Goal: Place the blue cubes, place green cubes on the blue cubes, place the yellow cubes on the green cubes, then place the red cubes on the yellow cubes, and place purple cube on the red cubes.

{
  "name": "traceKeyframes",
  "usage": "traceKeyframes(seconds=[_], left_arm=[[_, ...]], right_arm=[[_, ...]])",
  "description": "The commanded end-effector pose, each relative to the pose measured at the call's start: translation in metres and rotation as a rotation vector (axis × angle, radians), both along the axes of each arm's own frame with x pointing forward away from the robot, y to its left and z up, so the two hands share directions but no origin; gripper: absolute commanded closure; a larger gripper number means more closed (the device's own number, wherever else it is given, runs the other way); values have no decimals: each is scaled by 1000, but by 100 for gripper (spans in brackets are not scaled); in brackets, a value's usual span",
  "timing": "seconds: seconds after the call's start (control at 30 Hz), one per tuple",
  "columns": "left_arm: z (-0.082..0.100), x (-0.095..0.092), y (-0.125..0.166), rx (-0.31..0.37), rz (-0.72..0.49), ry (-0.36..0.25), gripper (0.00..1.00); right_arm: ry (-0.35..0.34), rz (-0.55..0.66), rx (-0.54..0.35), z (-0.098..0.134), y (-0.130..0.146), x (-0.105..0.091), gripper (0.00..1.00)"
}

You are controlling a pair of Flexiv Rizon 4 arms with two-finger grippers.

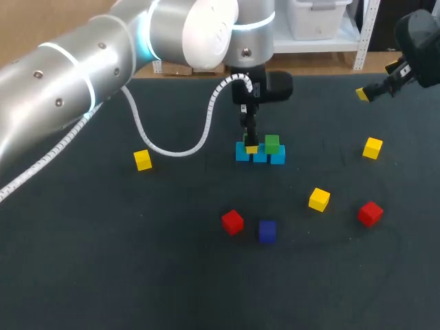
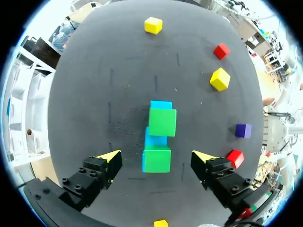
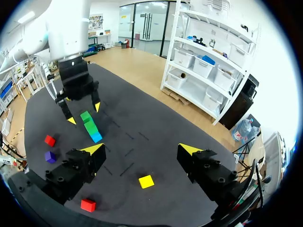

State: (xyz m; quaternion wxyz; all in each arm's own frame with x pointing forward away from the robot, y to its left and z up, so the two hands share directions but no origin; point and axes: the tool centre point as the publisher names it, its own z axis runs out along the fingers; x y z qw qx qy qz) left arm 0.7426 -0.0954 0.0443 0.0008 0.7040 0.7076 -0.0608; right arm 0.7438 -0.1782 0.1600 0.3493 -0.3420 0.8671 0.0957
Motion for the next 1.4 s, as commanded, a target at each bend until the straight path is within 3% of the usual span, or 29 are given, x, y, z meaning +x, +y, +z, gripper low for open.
traceKeyframes(seconds=[0.03,0.37,0.53,0.63,0.8,1.4], left_arm=[[25,-11,19,-42,28,-37,0],[66,-32,37,-130,75,-123,0],[84,-39,50,-217,145,-165,0],[97,-41,58,-317,206,-131,0],[116,-39,72,-382,291,-233,0],[138,-52,150,-532,514,-423,0]], right_arm=[[1,-2,-2,1,0,-1,0],[1,-2,-2,1,0,-1,0],[1,-2,-2,1,0,-1,0],[1,-2,-2,1,0,-1,0],[1,-2,-2,1,0,-1,0],[1,-2,-2,1,0,-1,0]])
